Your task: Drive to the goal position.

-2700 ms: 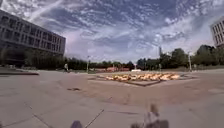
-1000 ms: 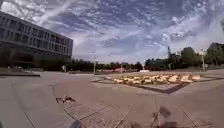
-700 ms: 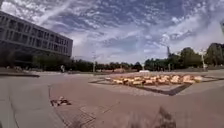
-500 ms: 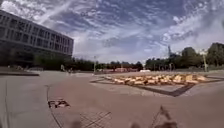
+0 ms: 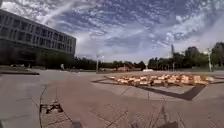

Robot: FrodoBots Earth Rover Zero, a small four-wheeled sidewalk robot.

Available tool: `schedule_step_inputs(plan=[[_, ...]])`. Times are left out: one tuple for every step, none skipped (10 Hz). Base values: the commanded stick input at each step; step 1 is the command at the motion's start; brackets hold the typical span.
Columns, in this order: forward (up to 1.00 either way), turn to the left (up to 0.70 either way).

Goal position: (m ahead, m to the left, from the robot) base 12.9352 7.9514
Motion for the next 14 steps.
schedule_step_inputs(plan=[[0.70, 0.00], [0.70, 0.00], [0.70, 0.00], [0.70, 0.00], [0.70, 0.00], [0.70, 0.00], [0.70, 0.02], [0.70, 0.02], [0.70, 0.00], [0.70, 0.00], [0.70, 0.00], [0.70, 0.31], [0.70, 0.35], [0.70, 0.35]])
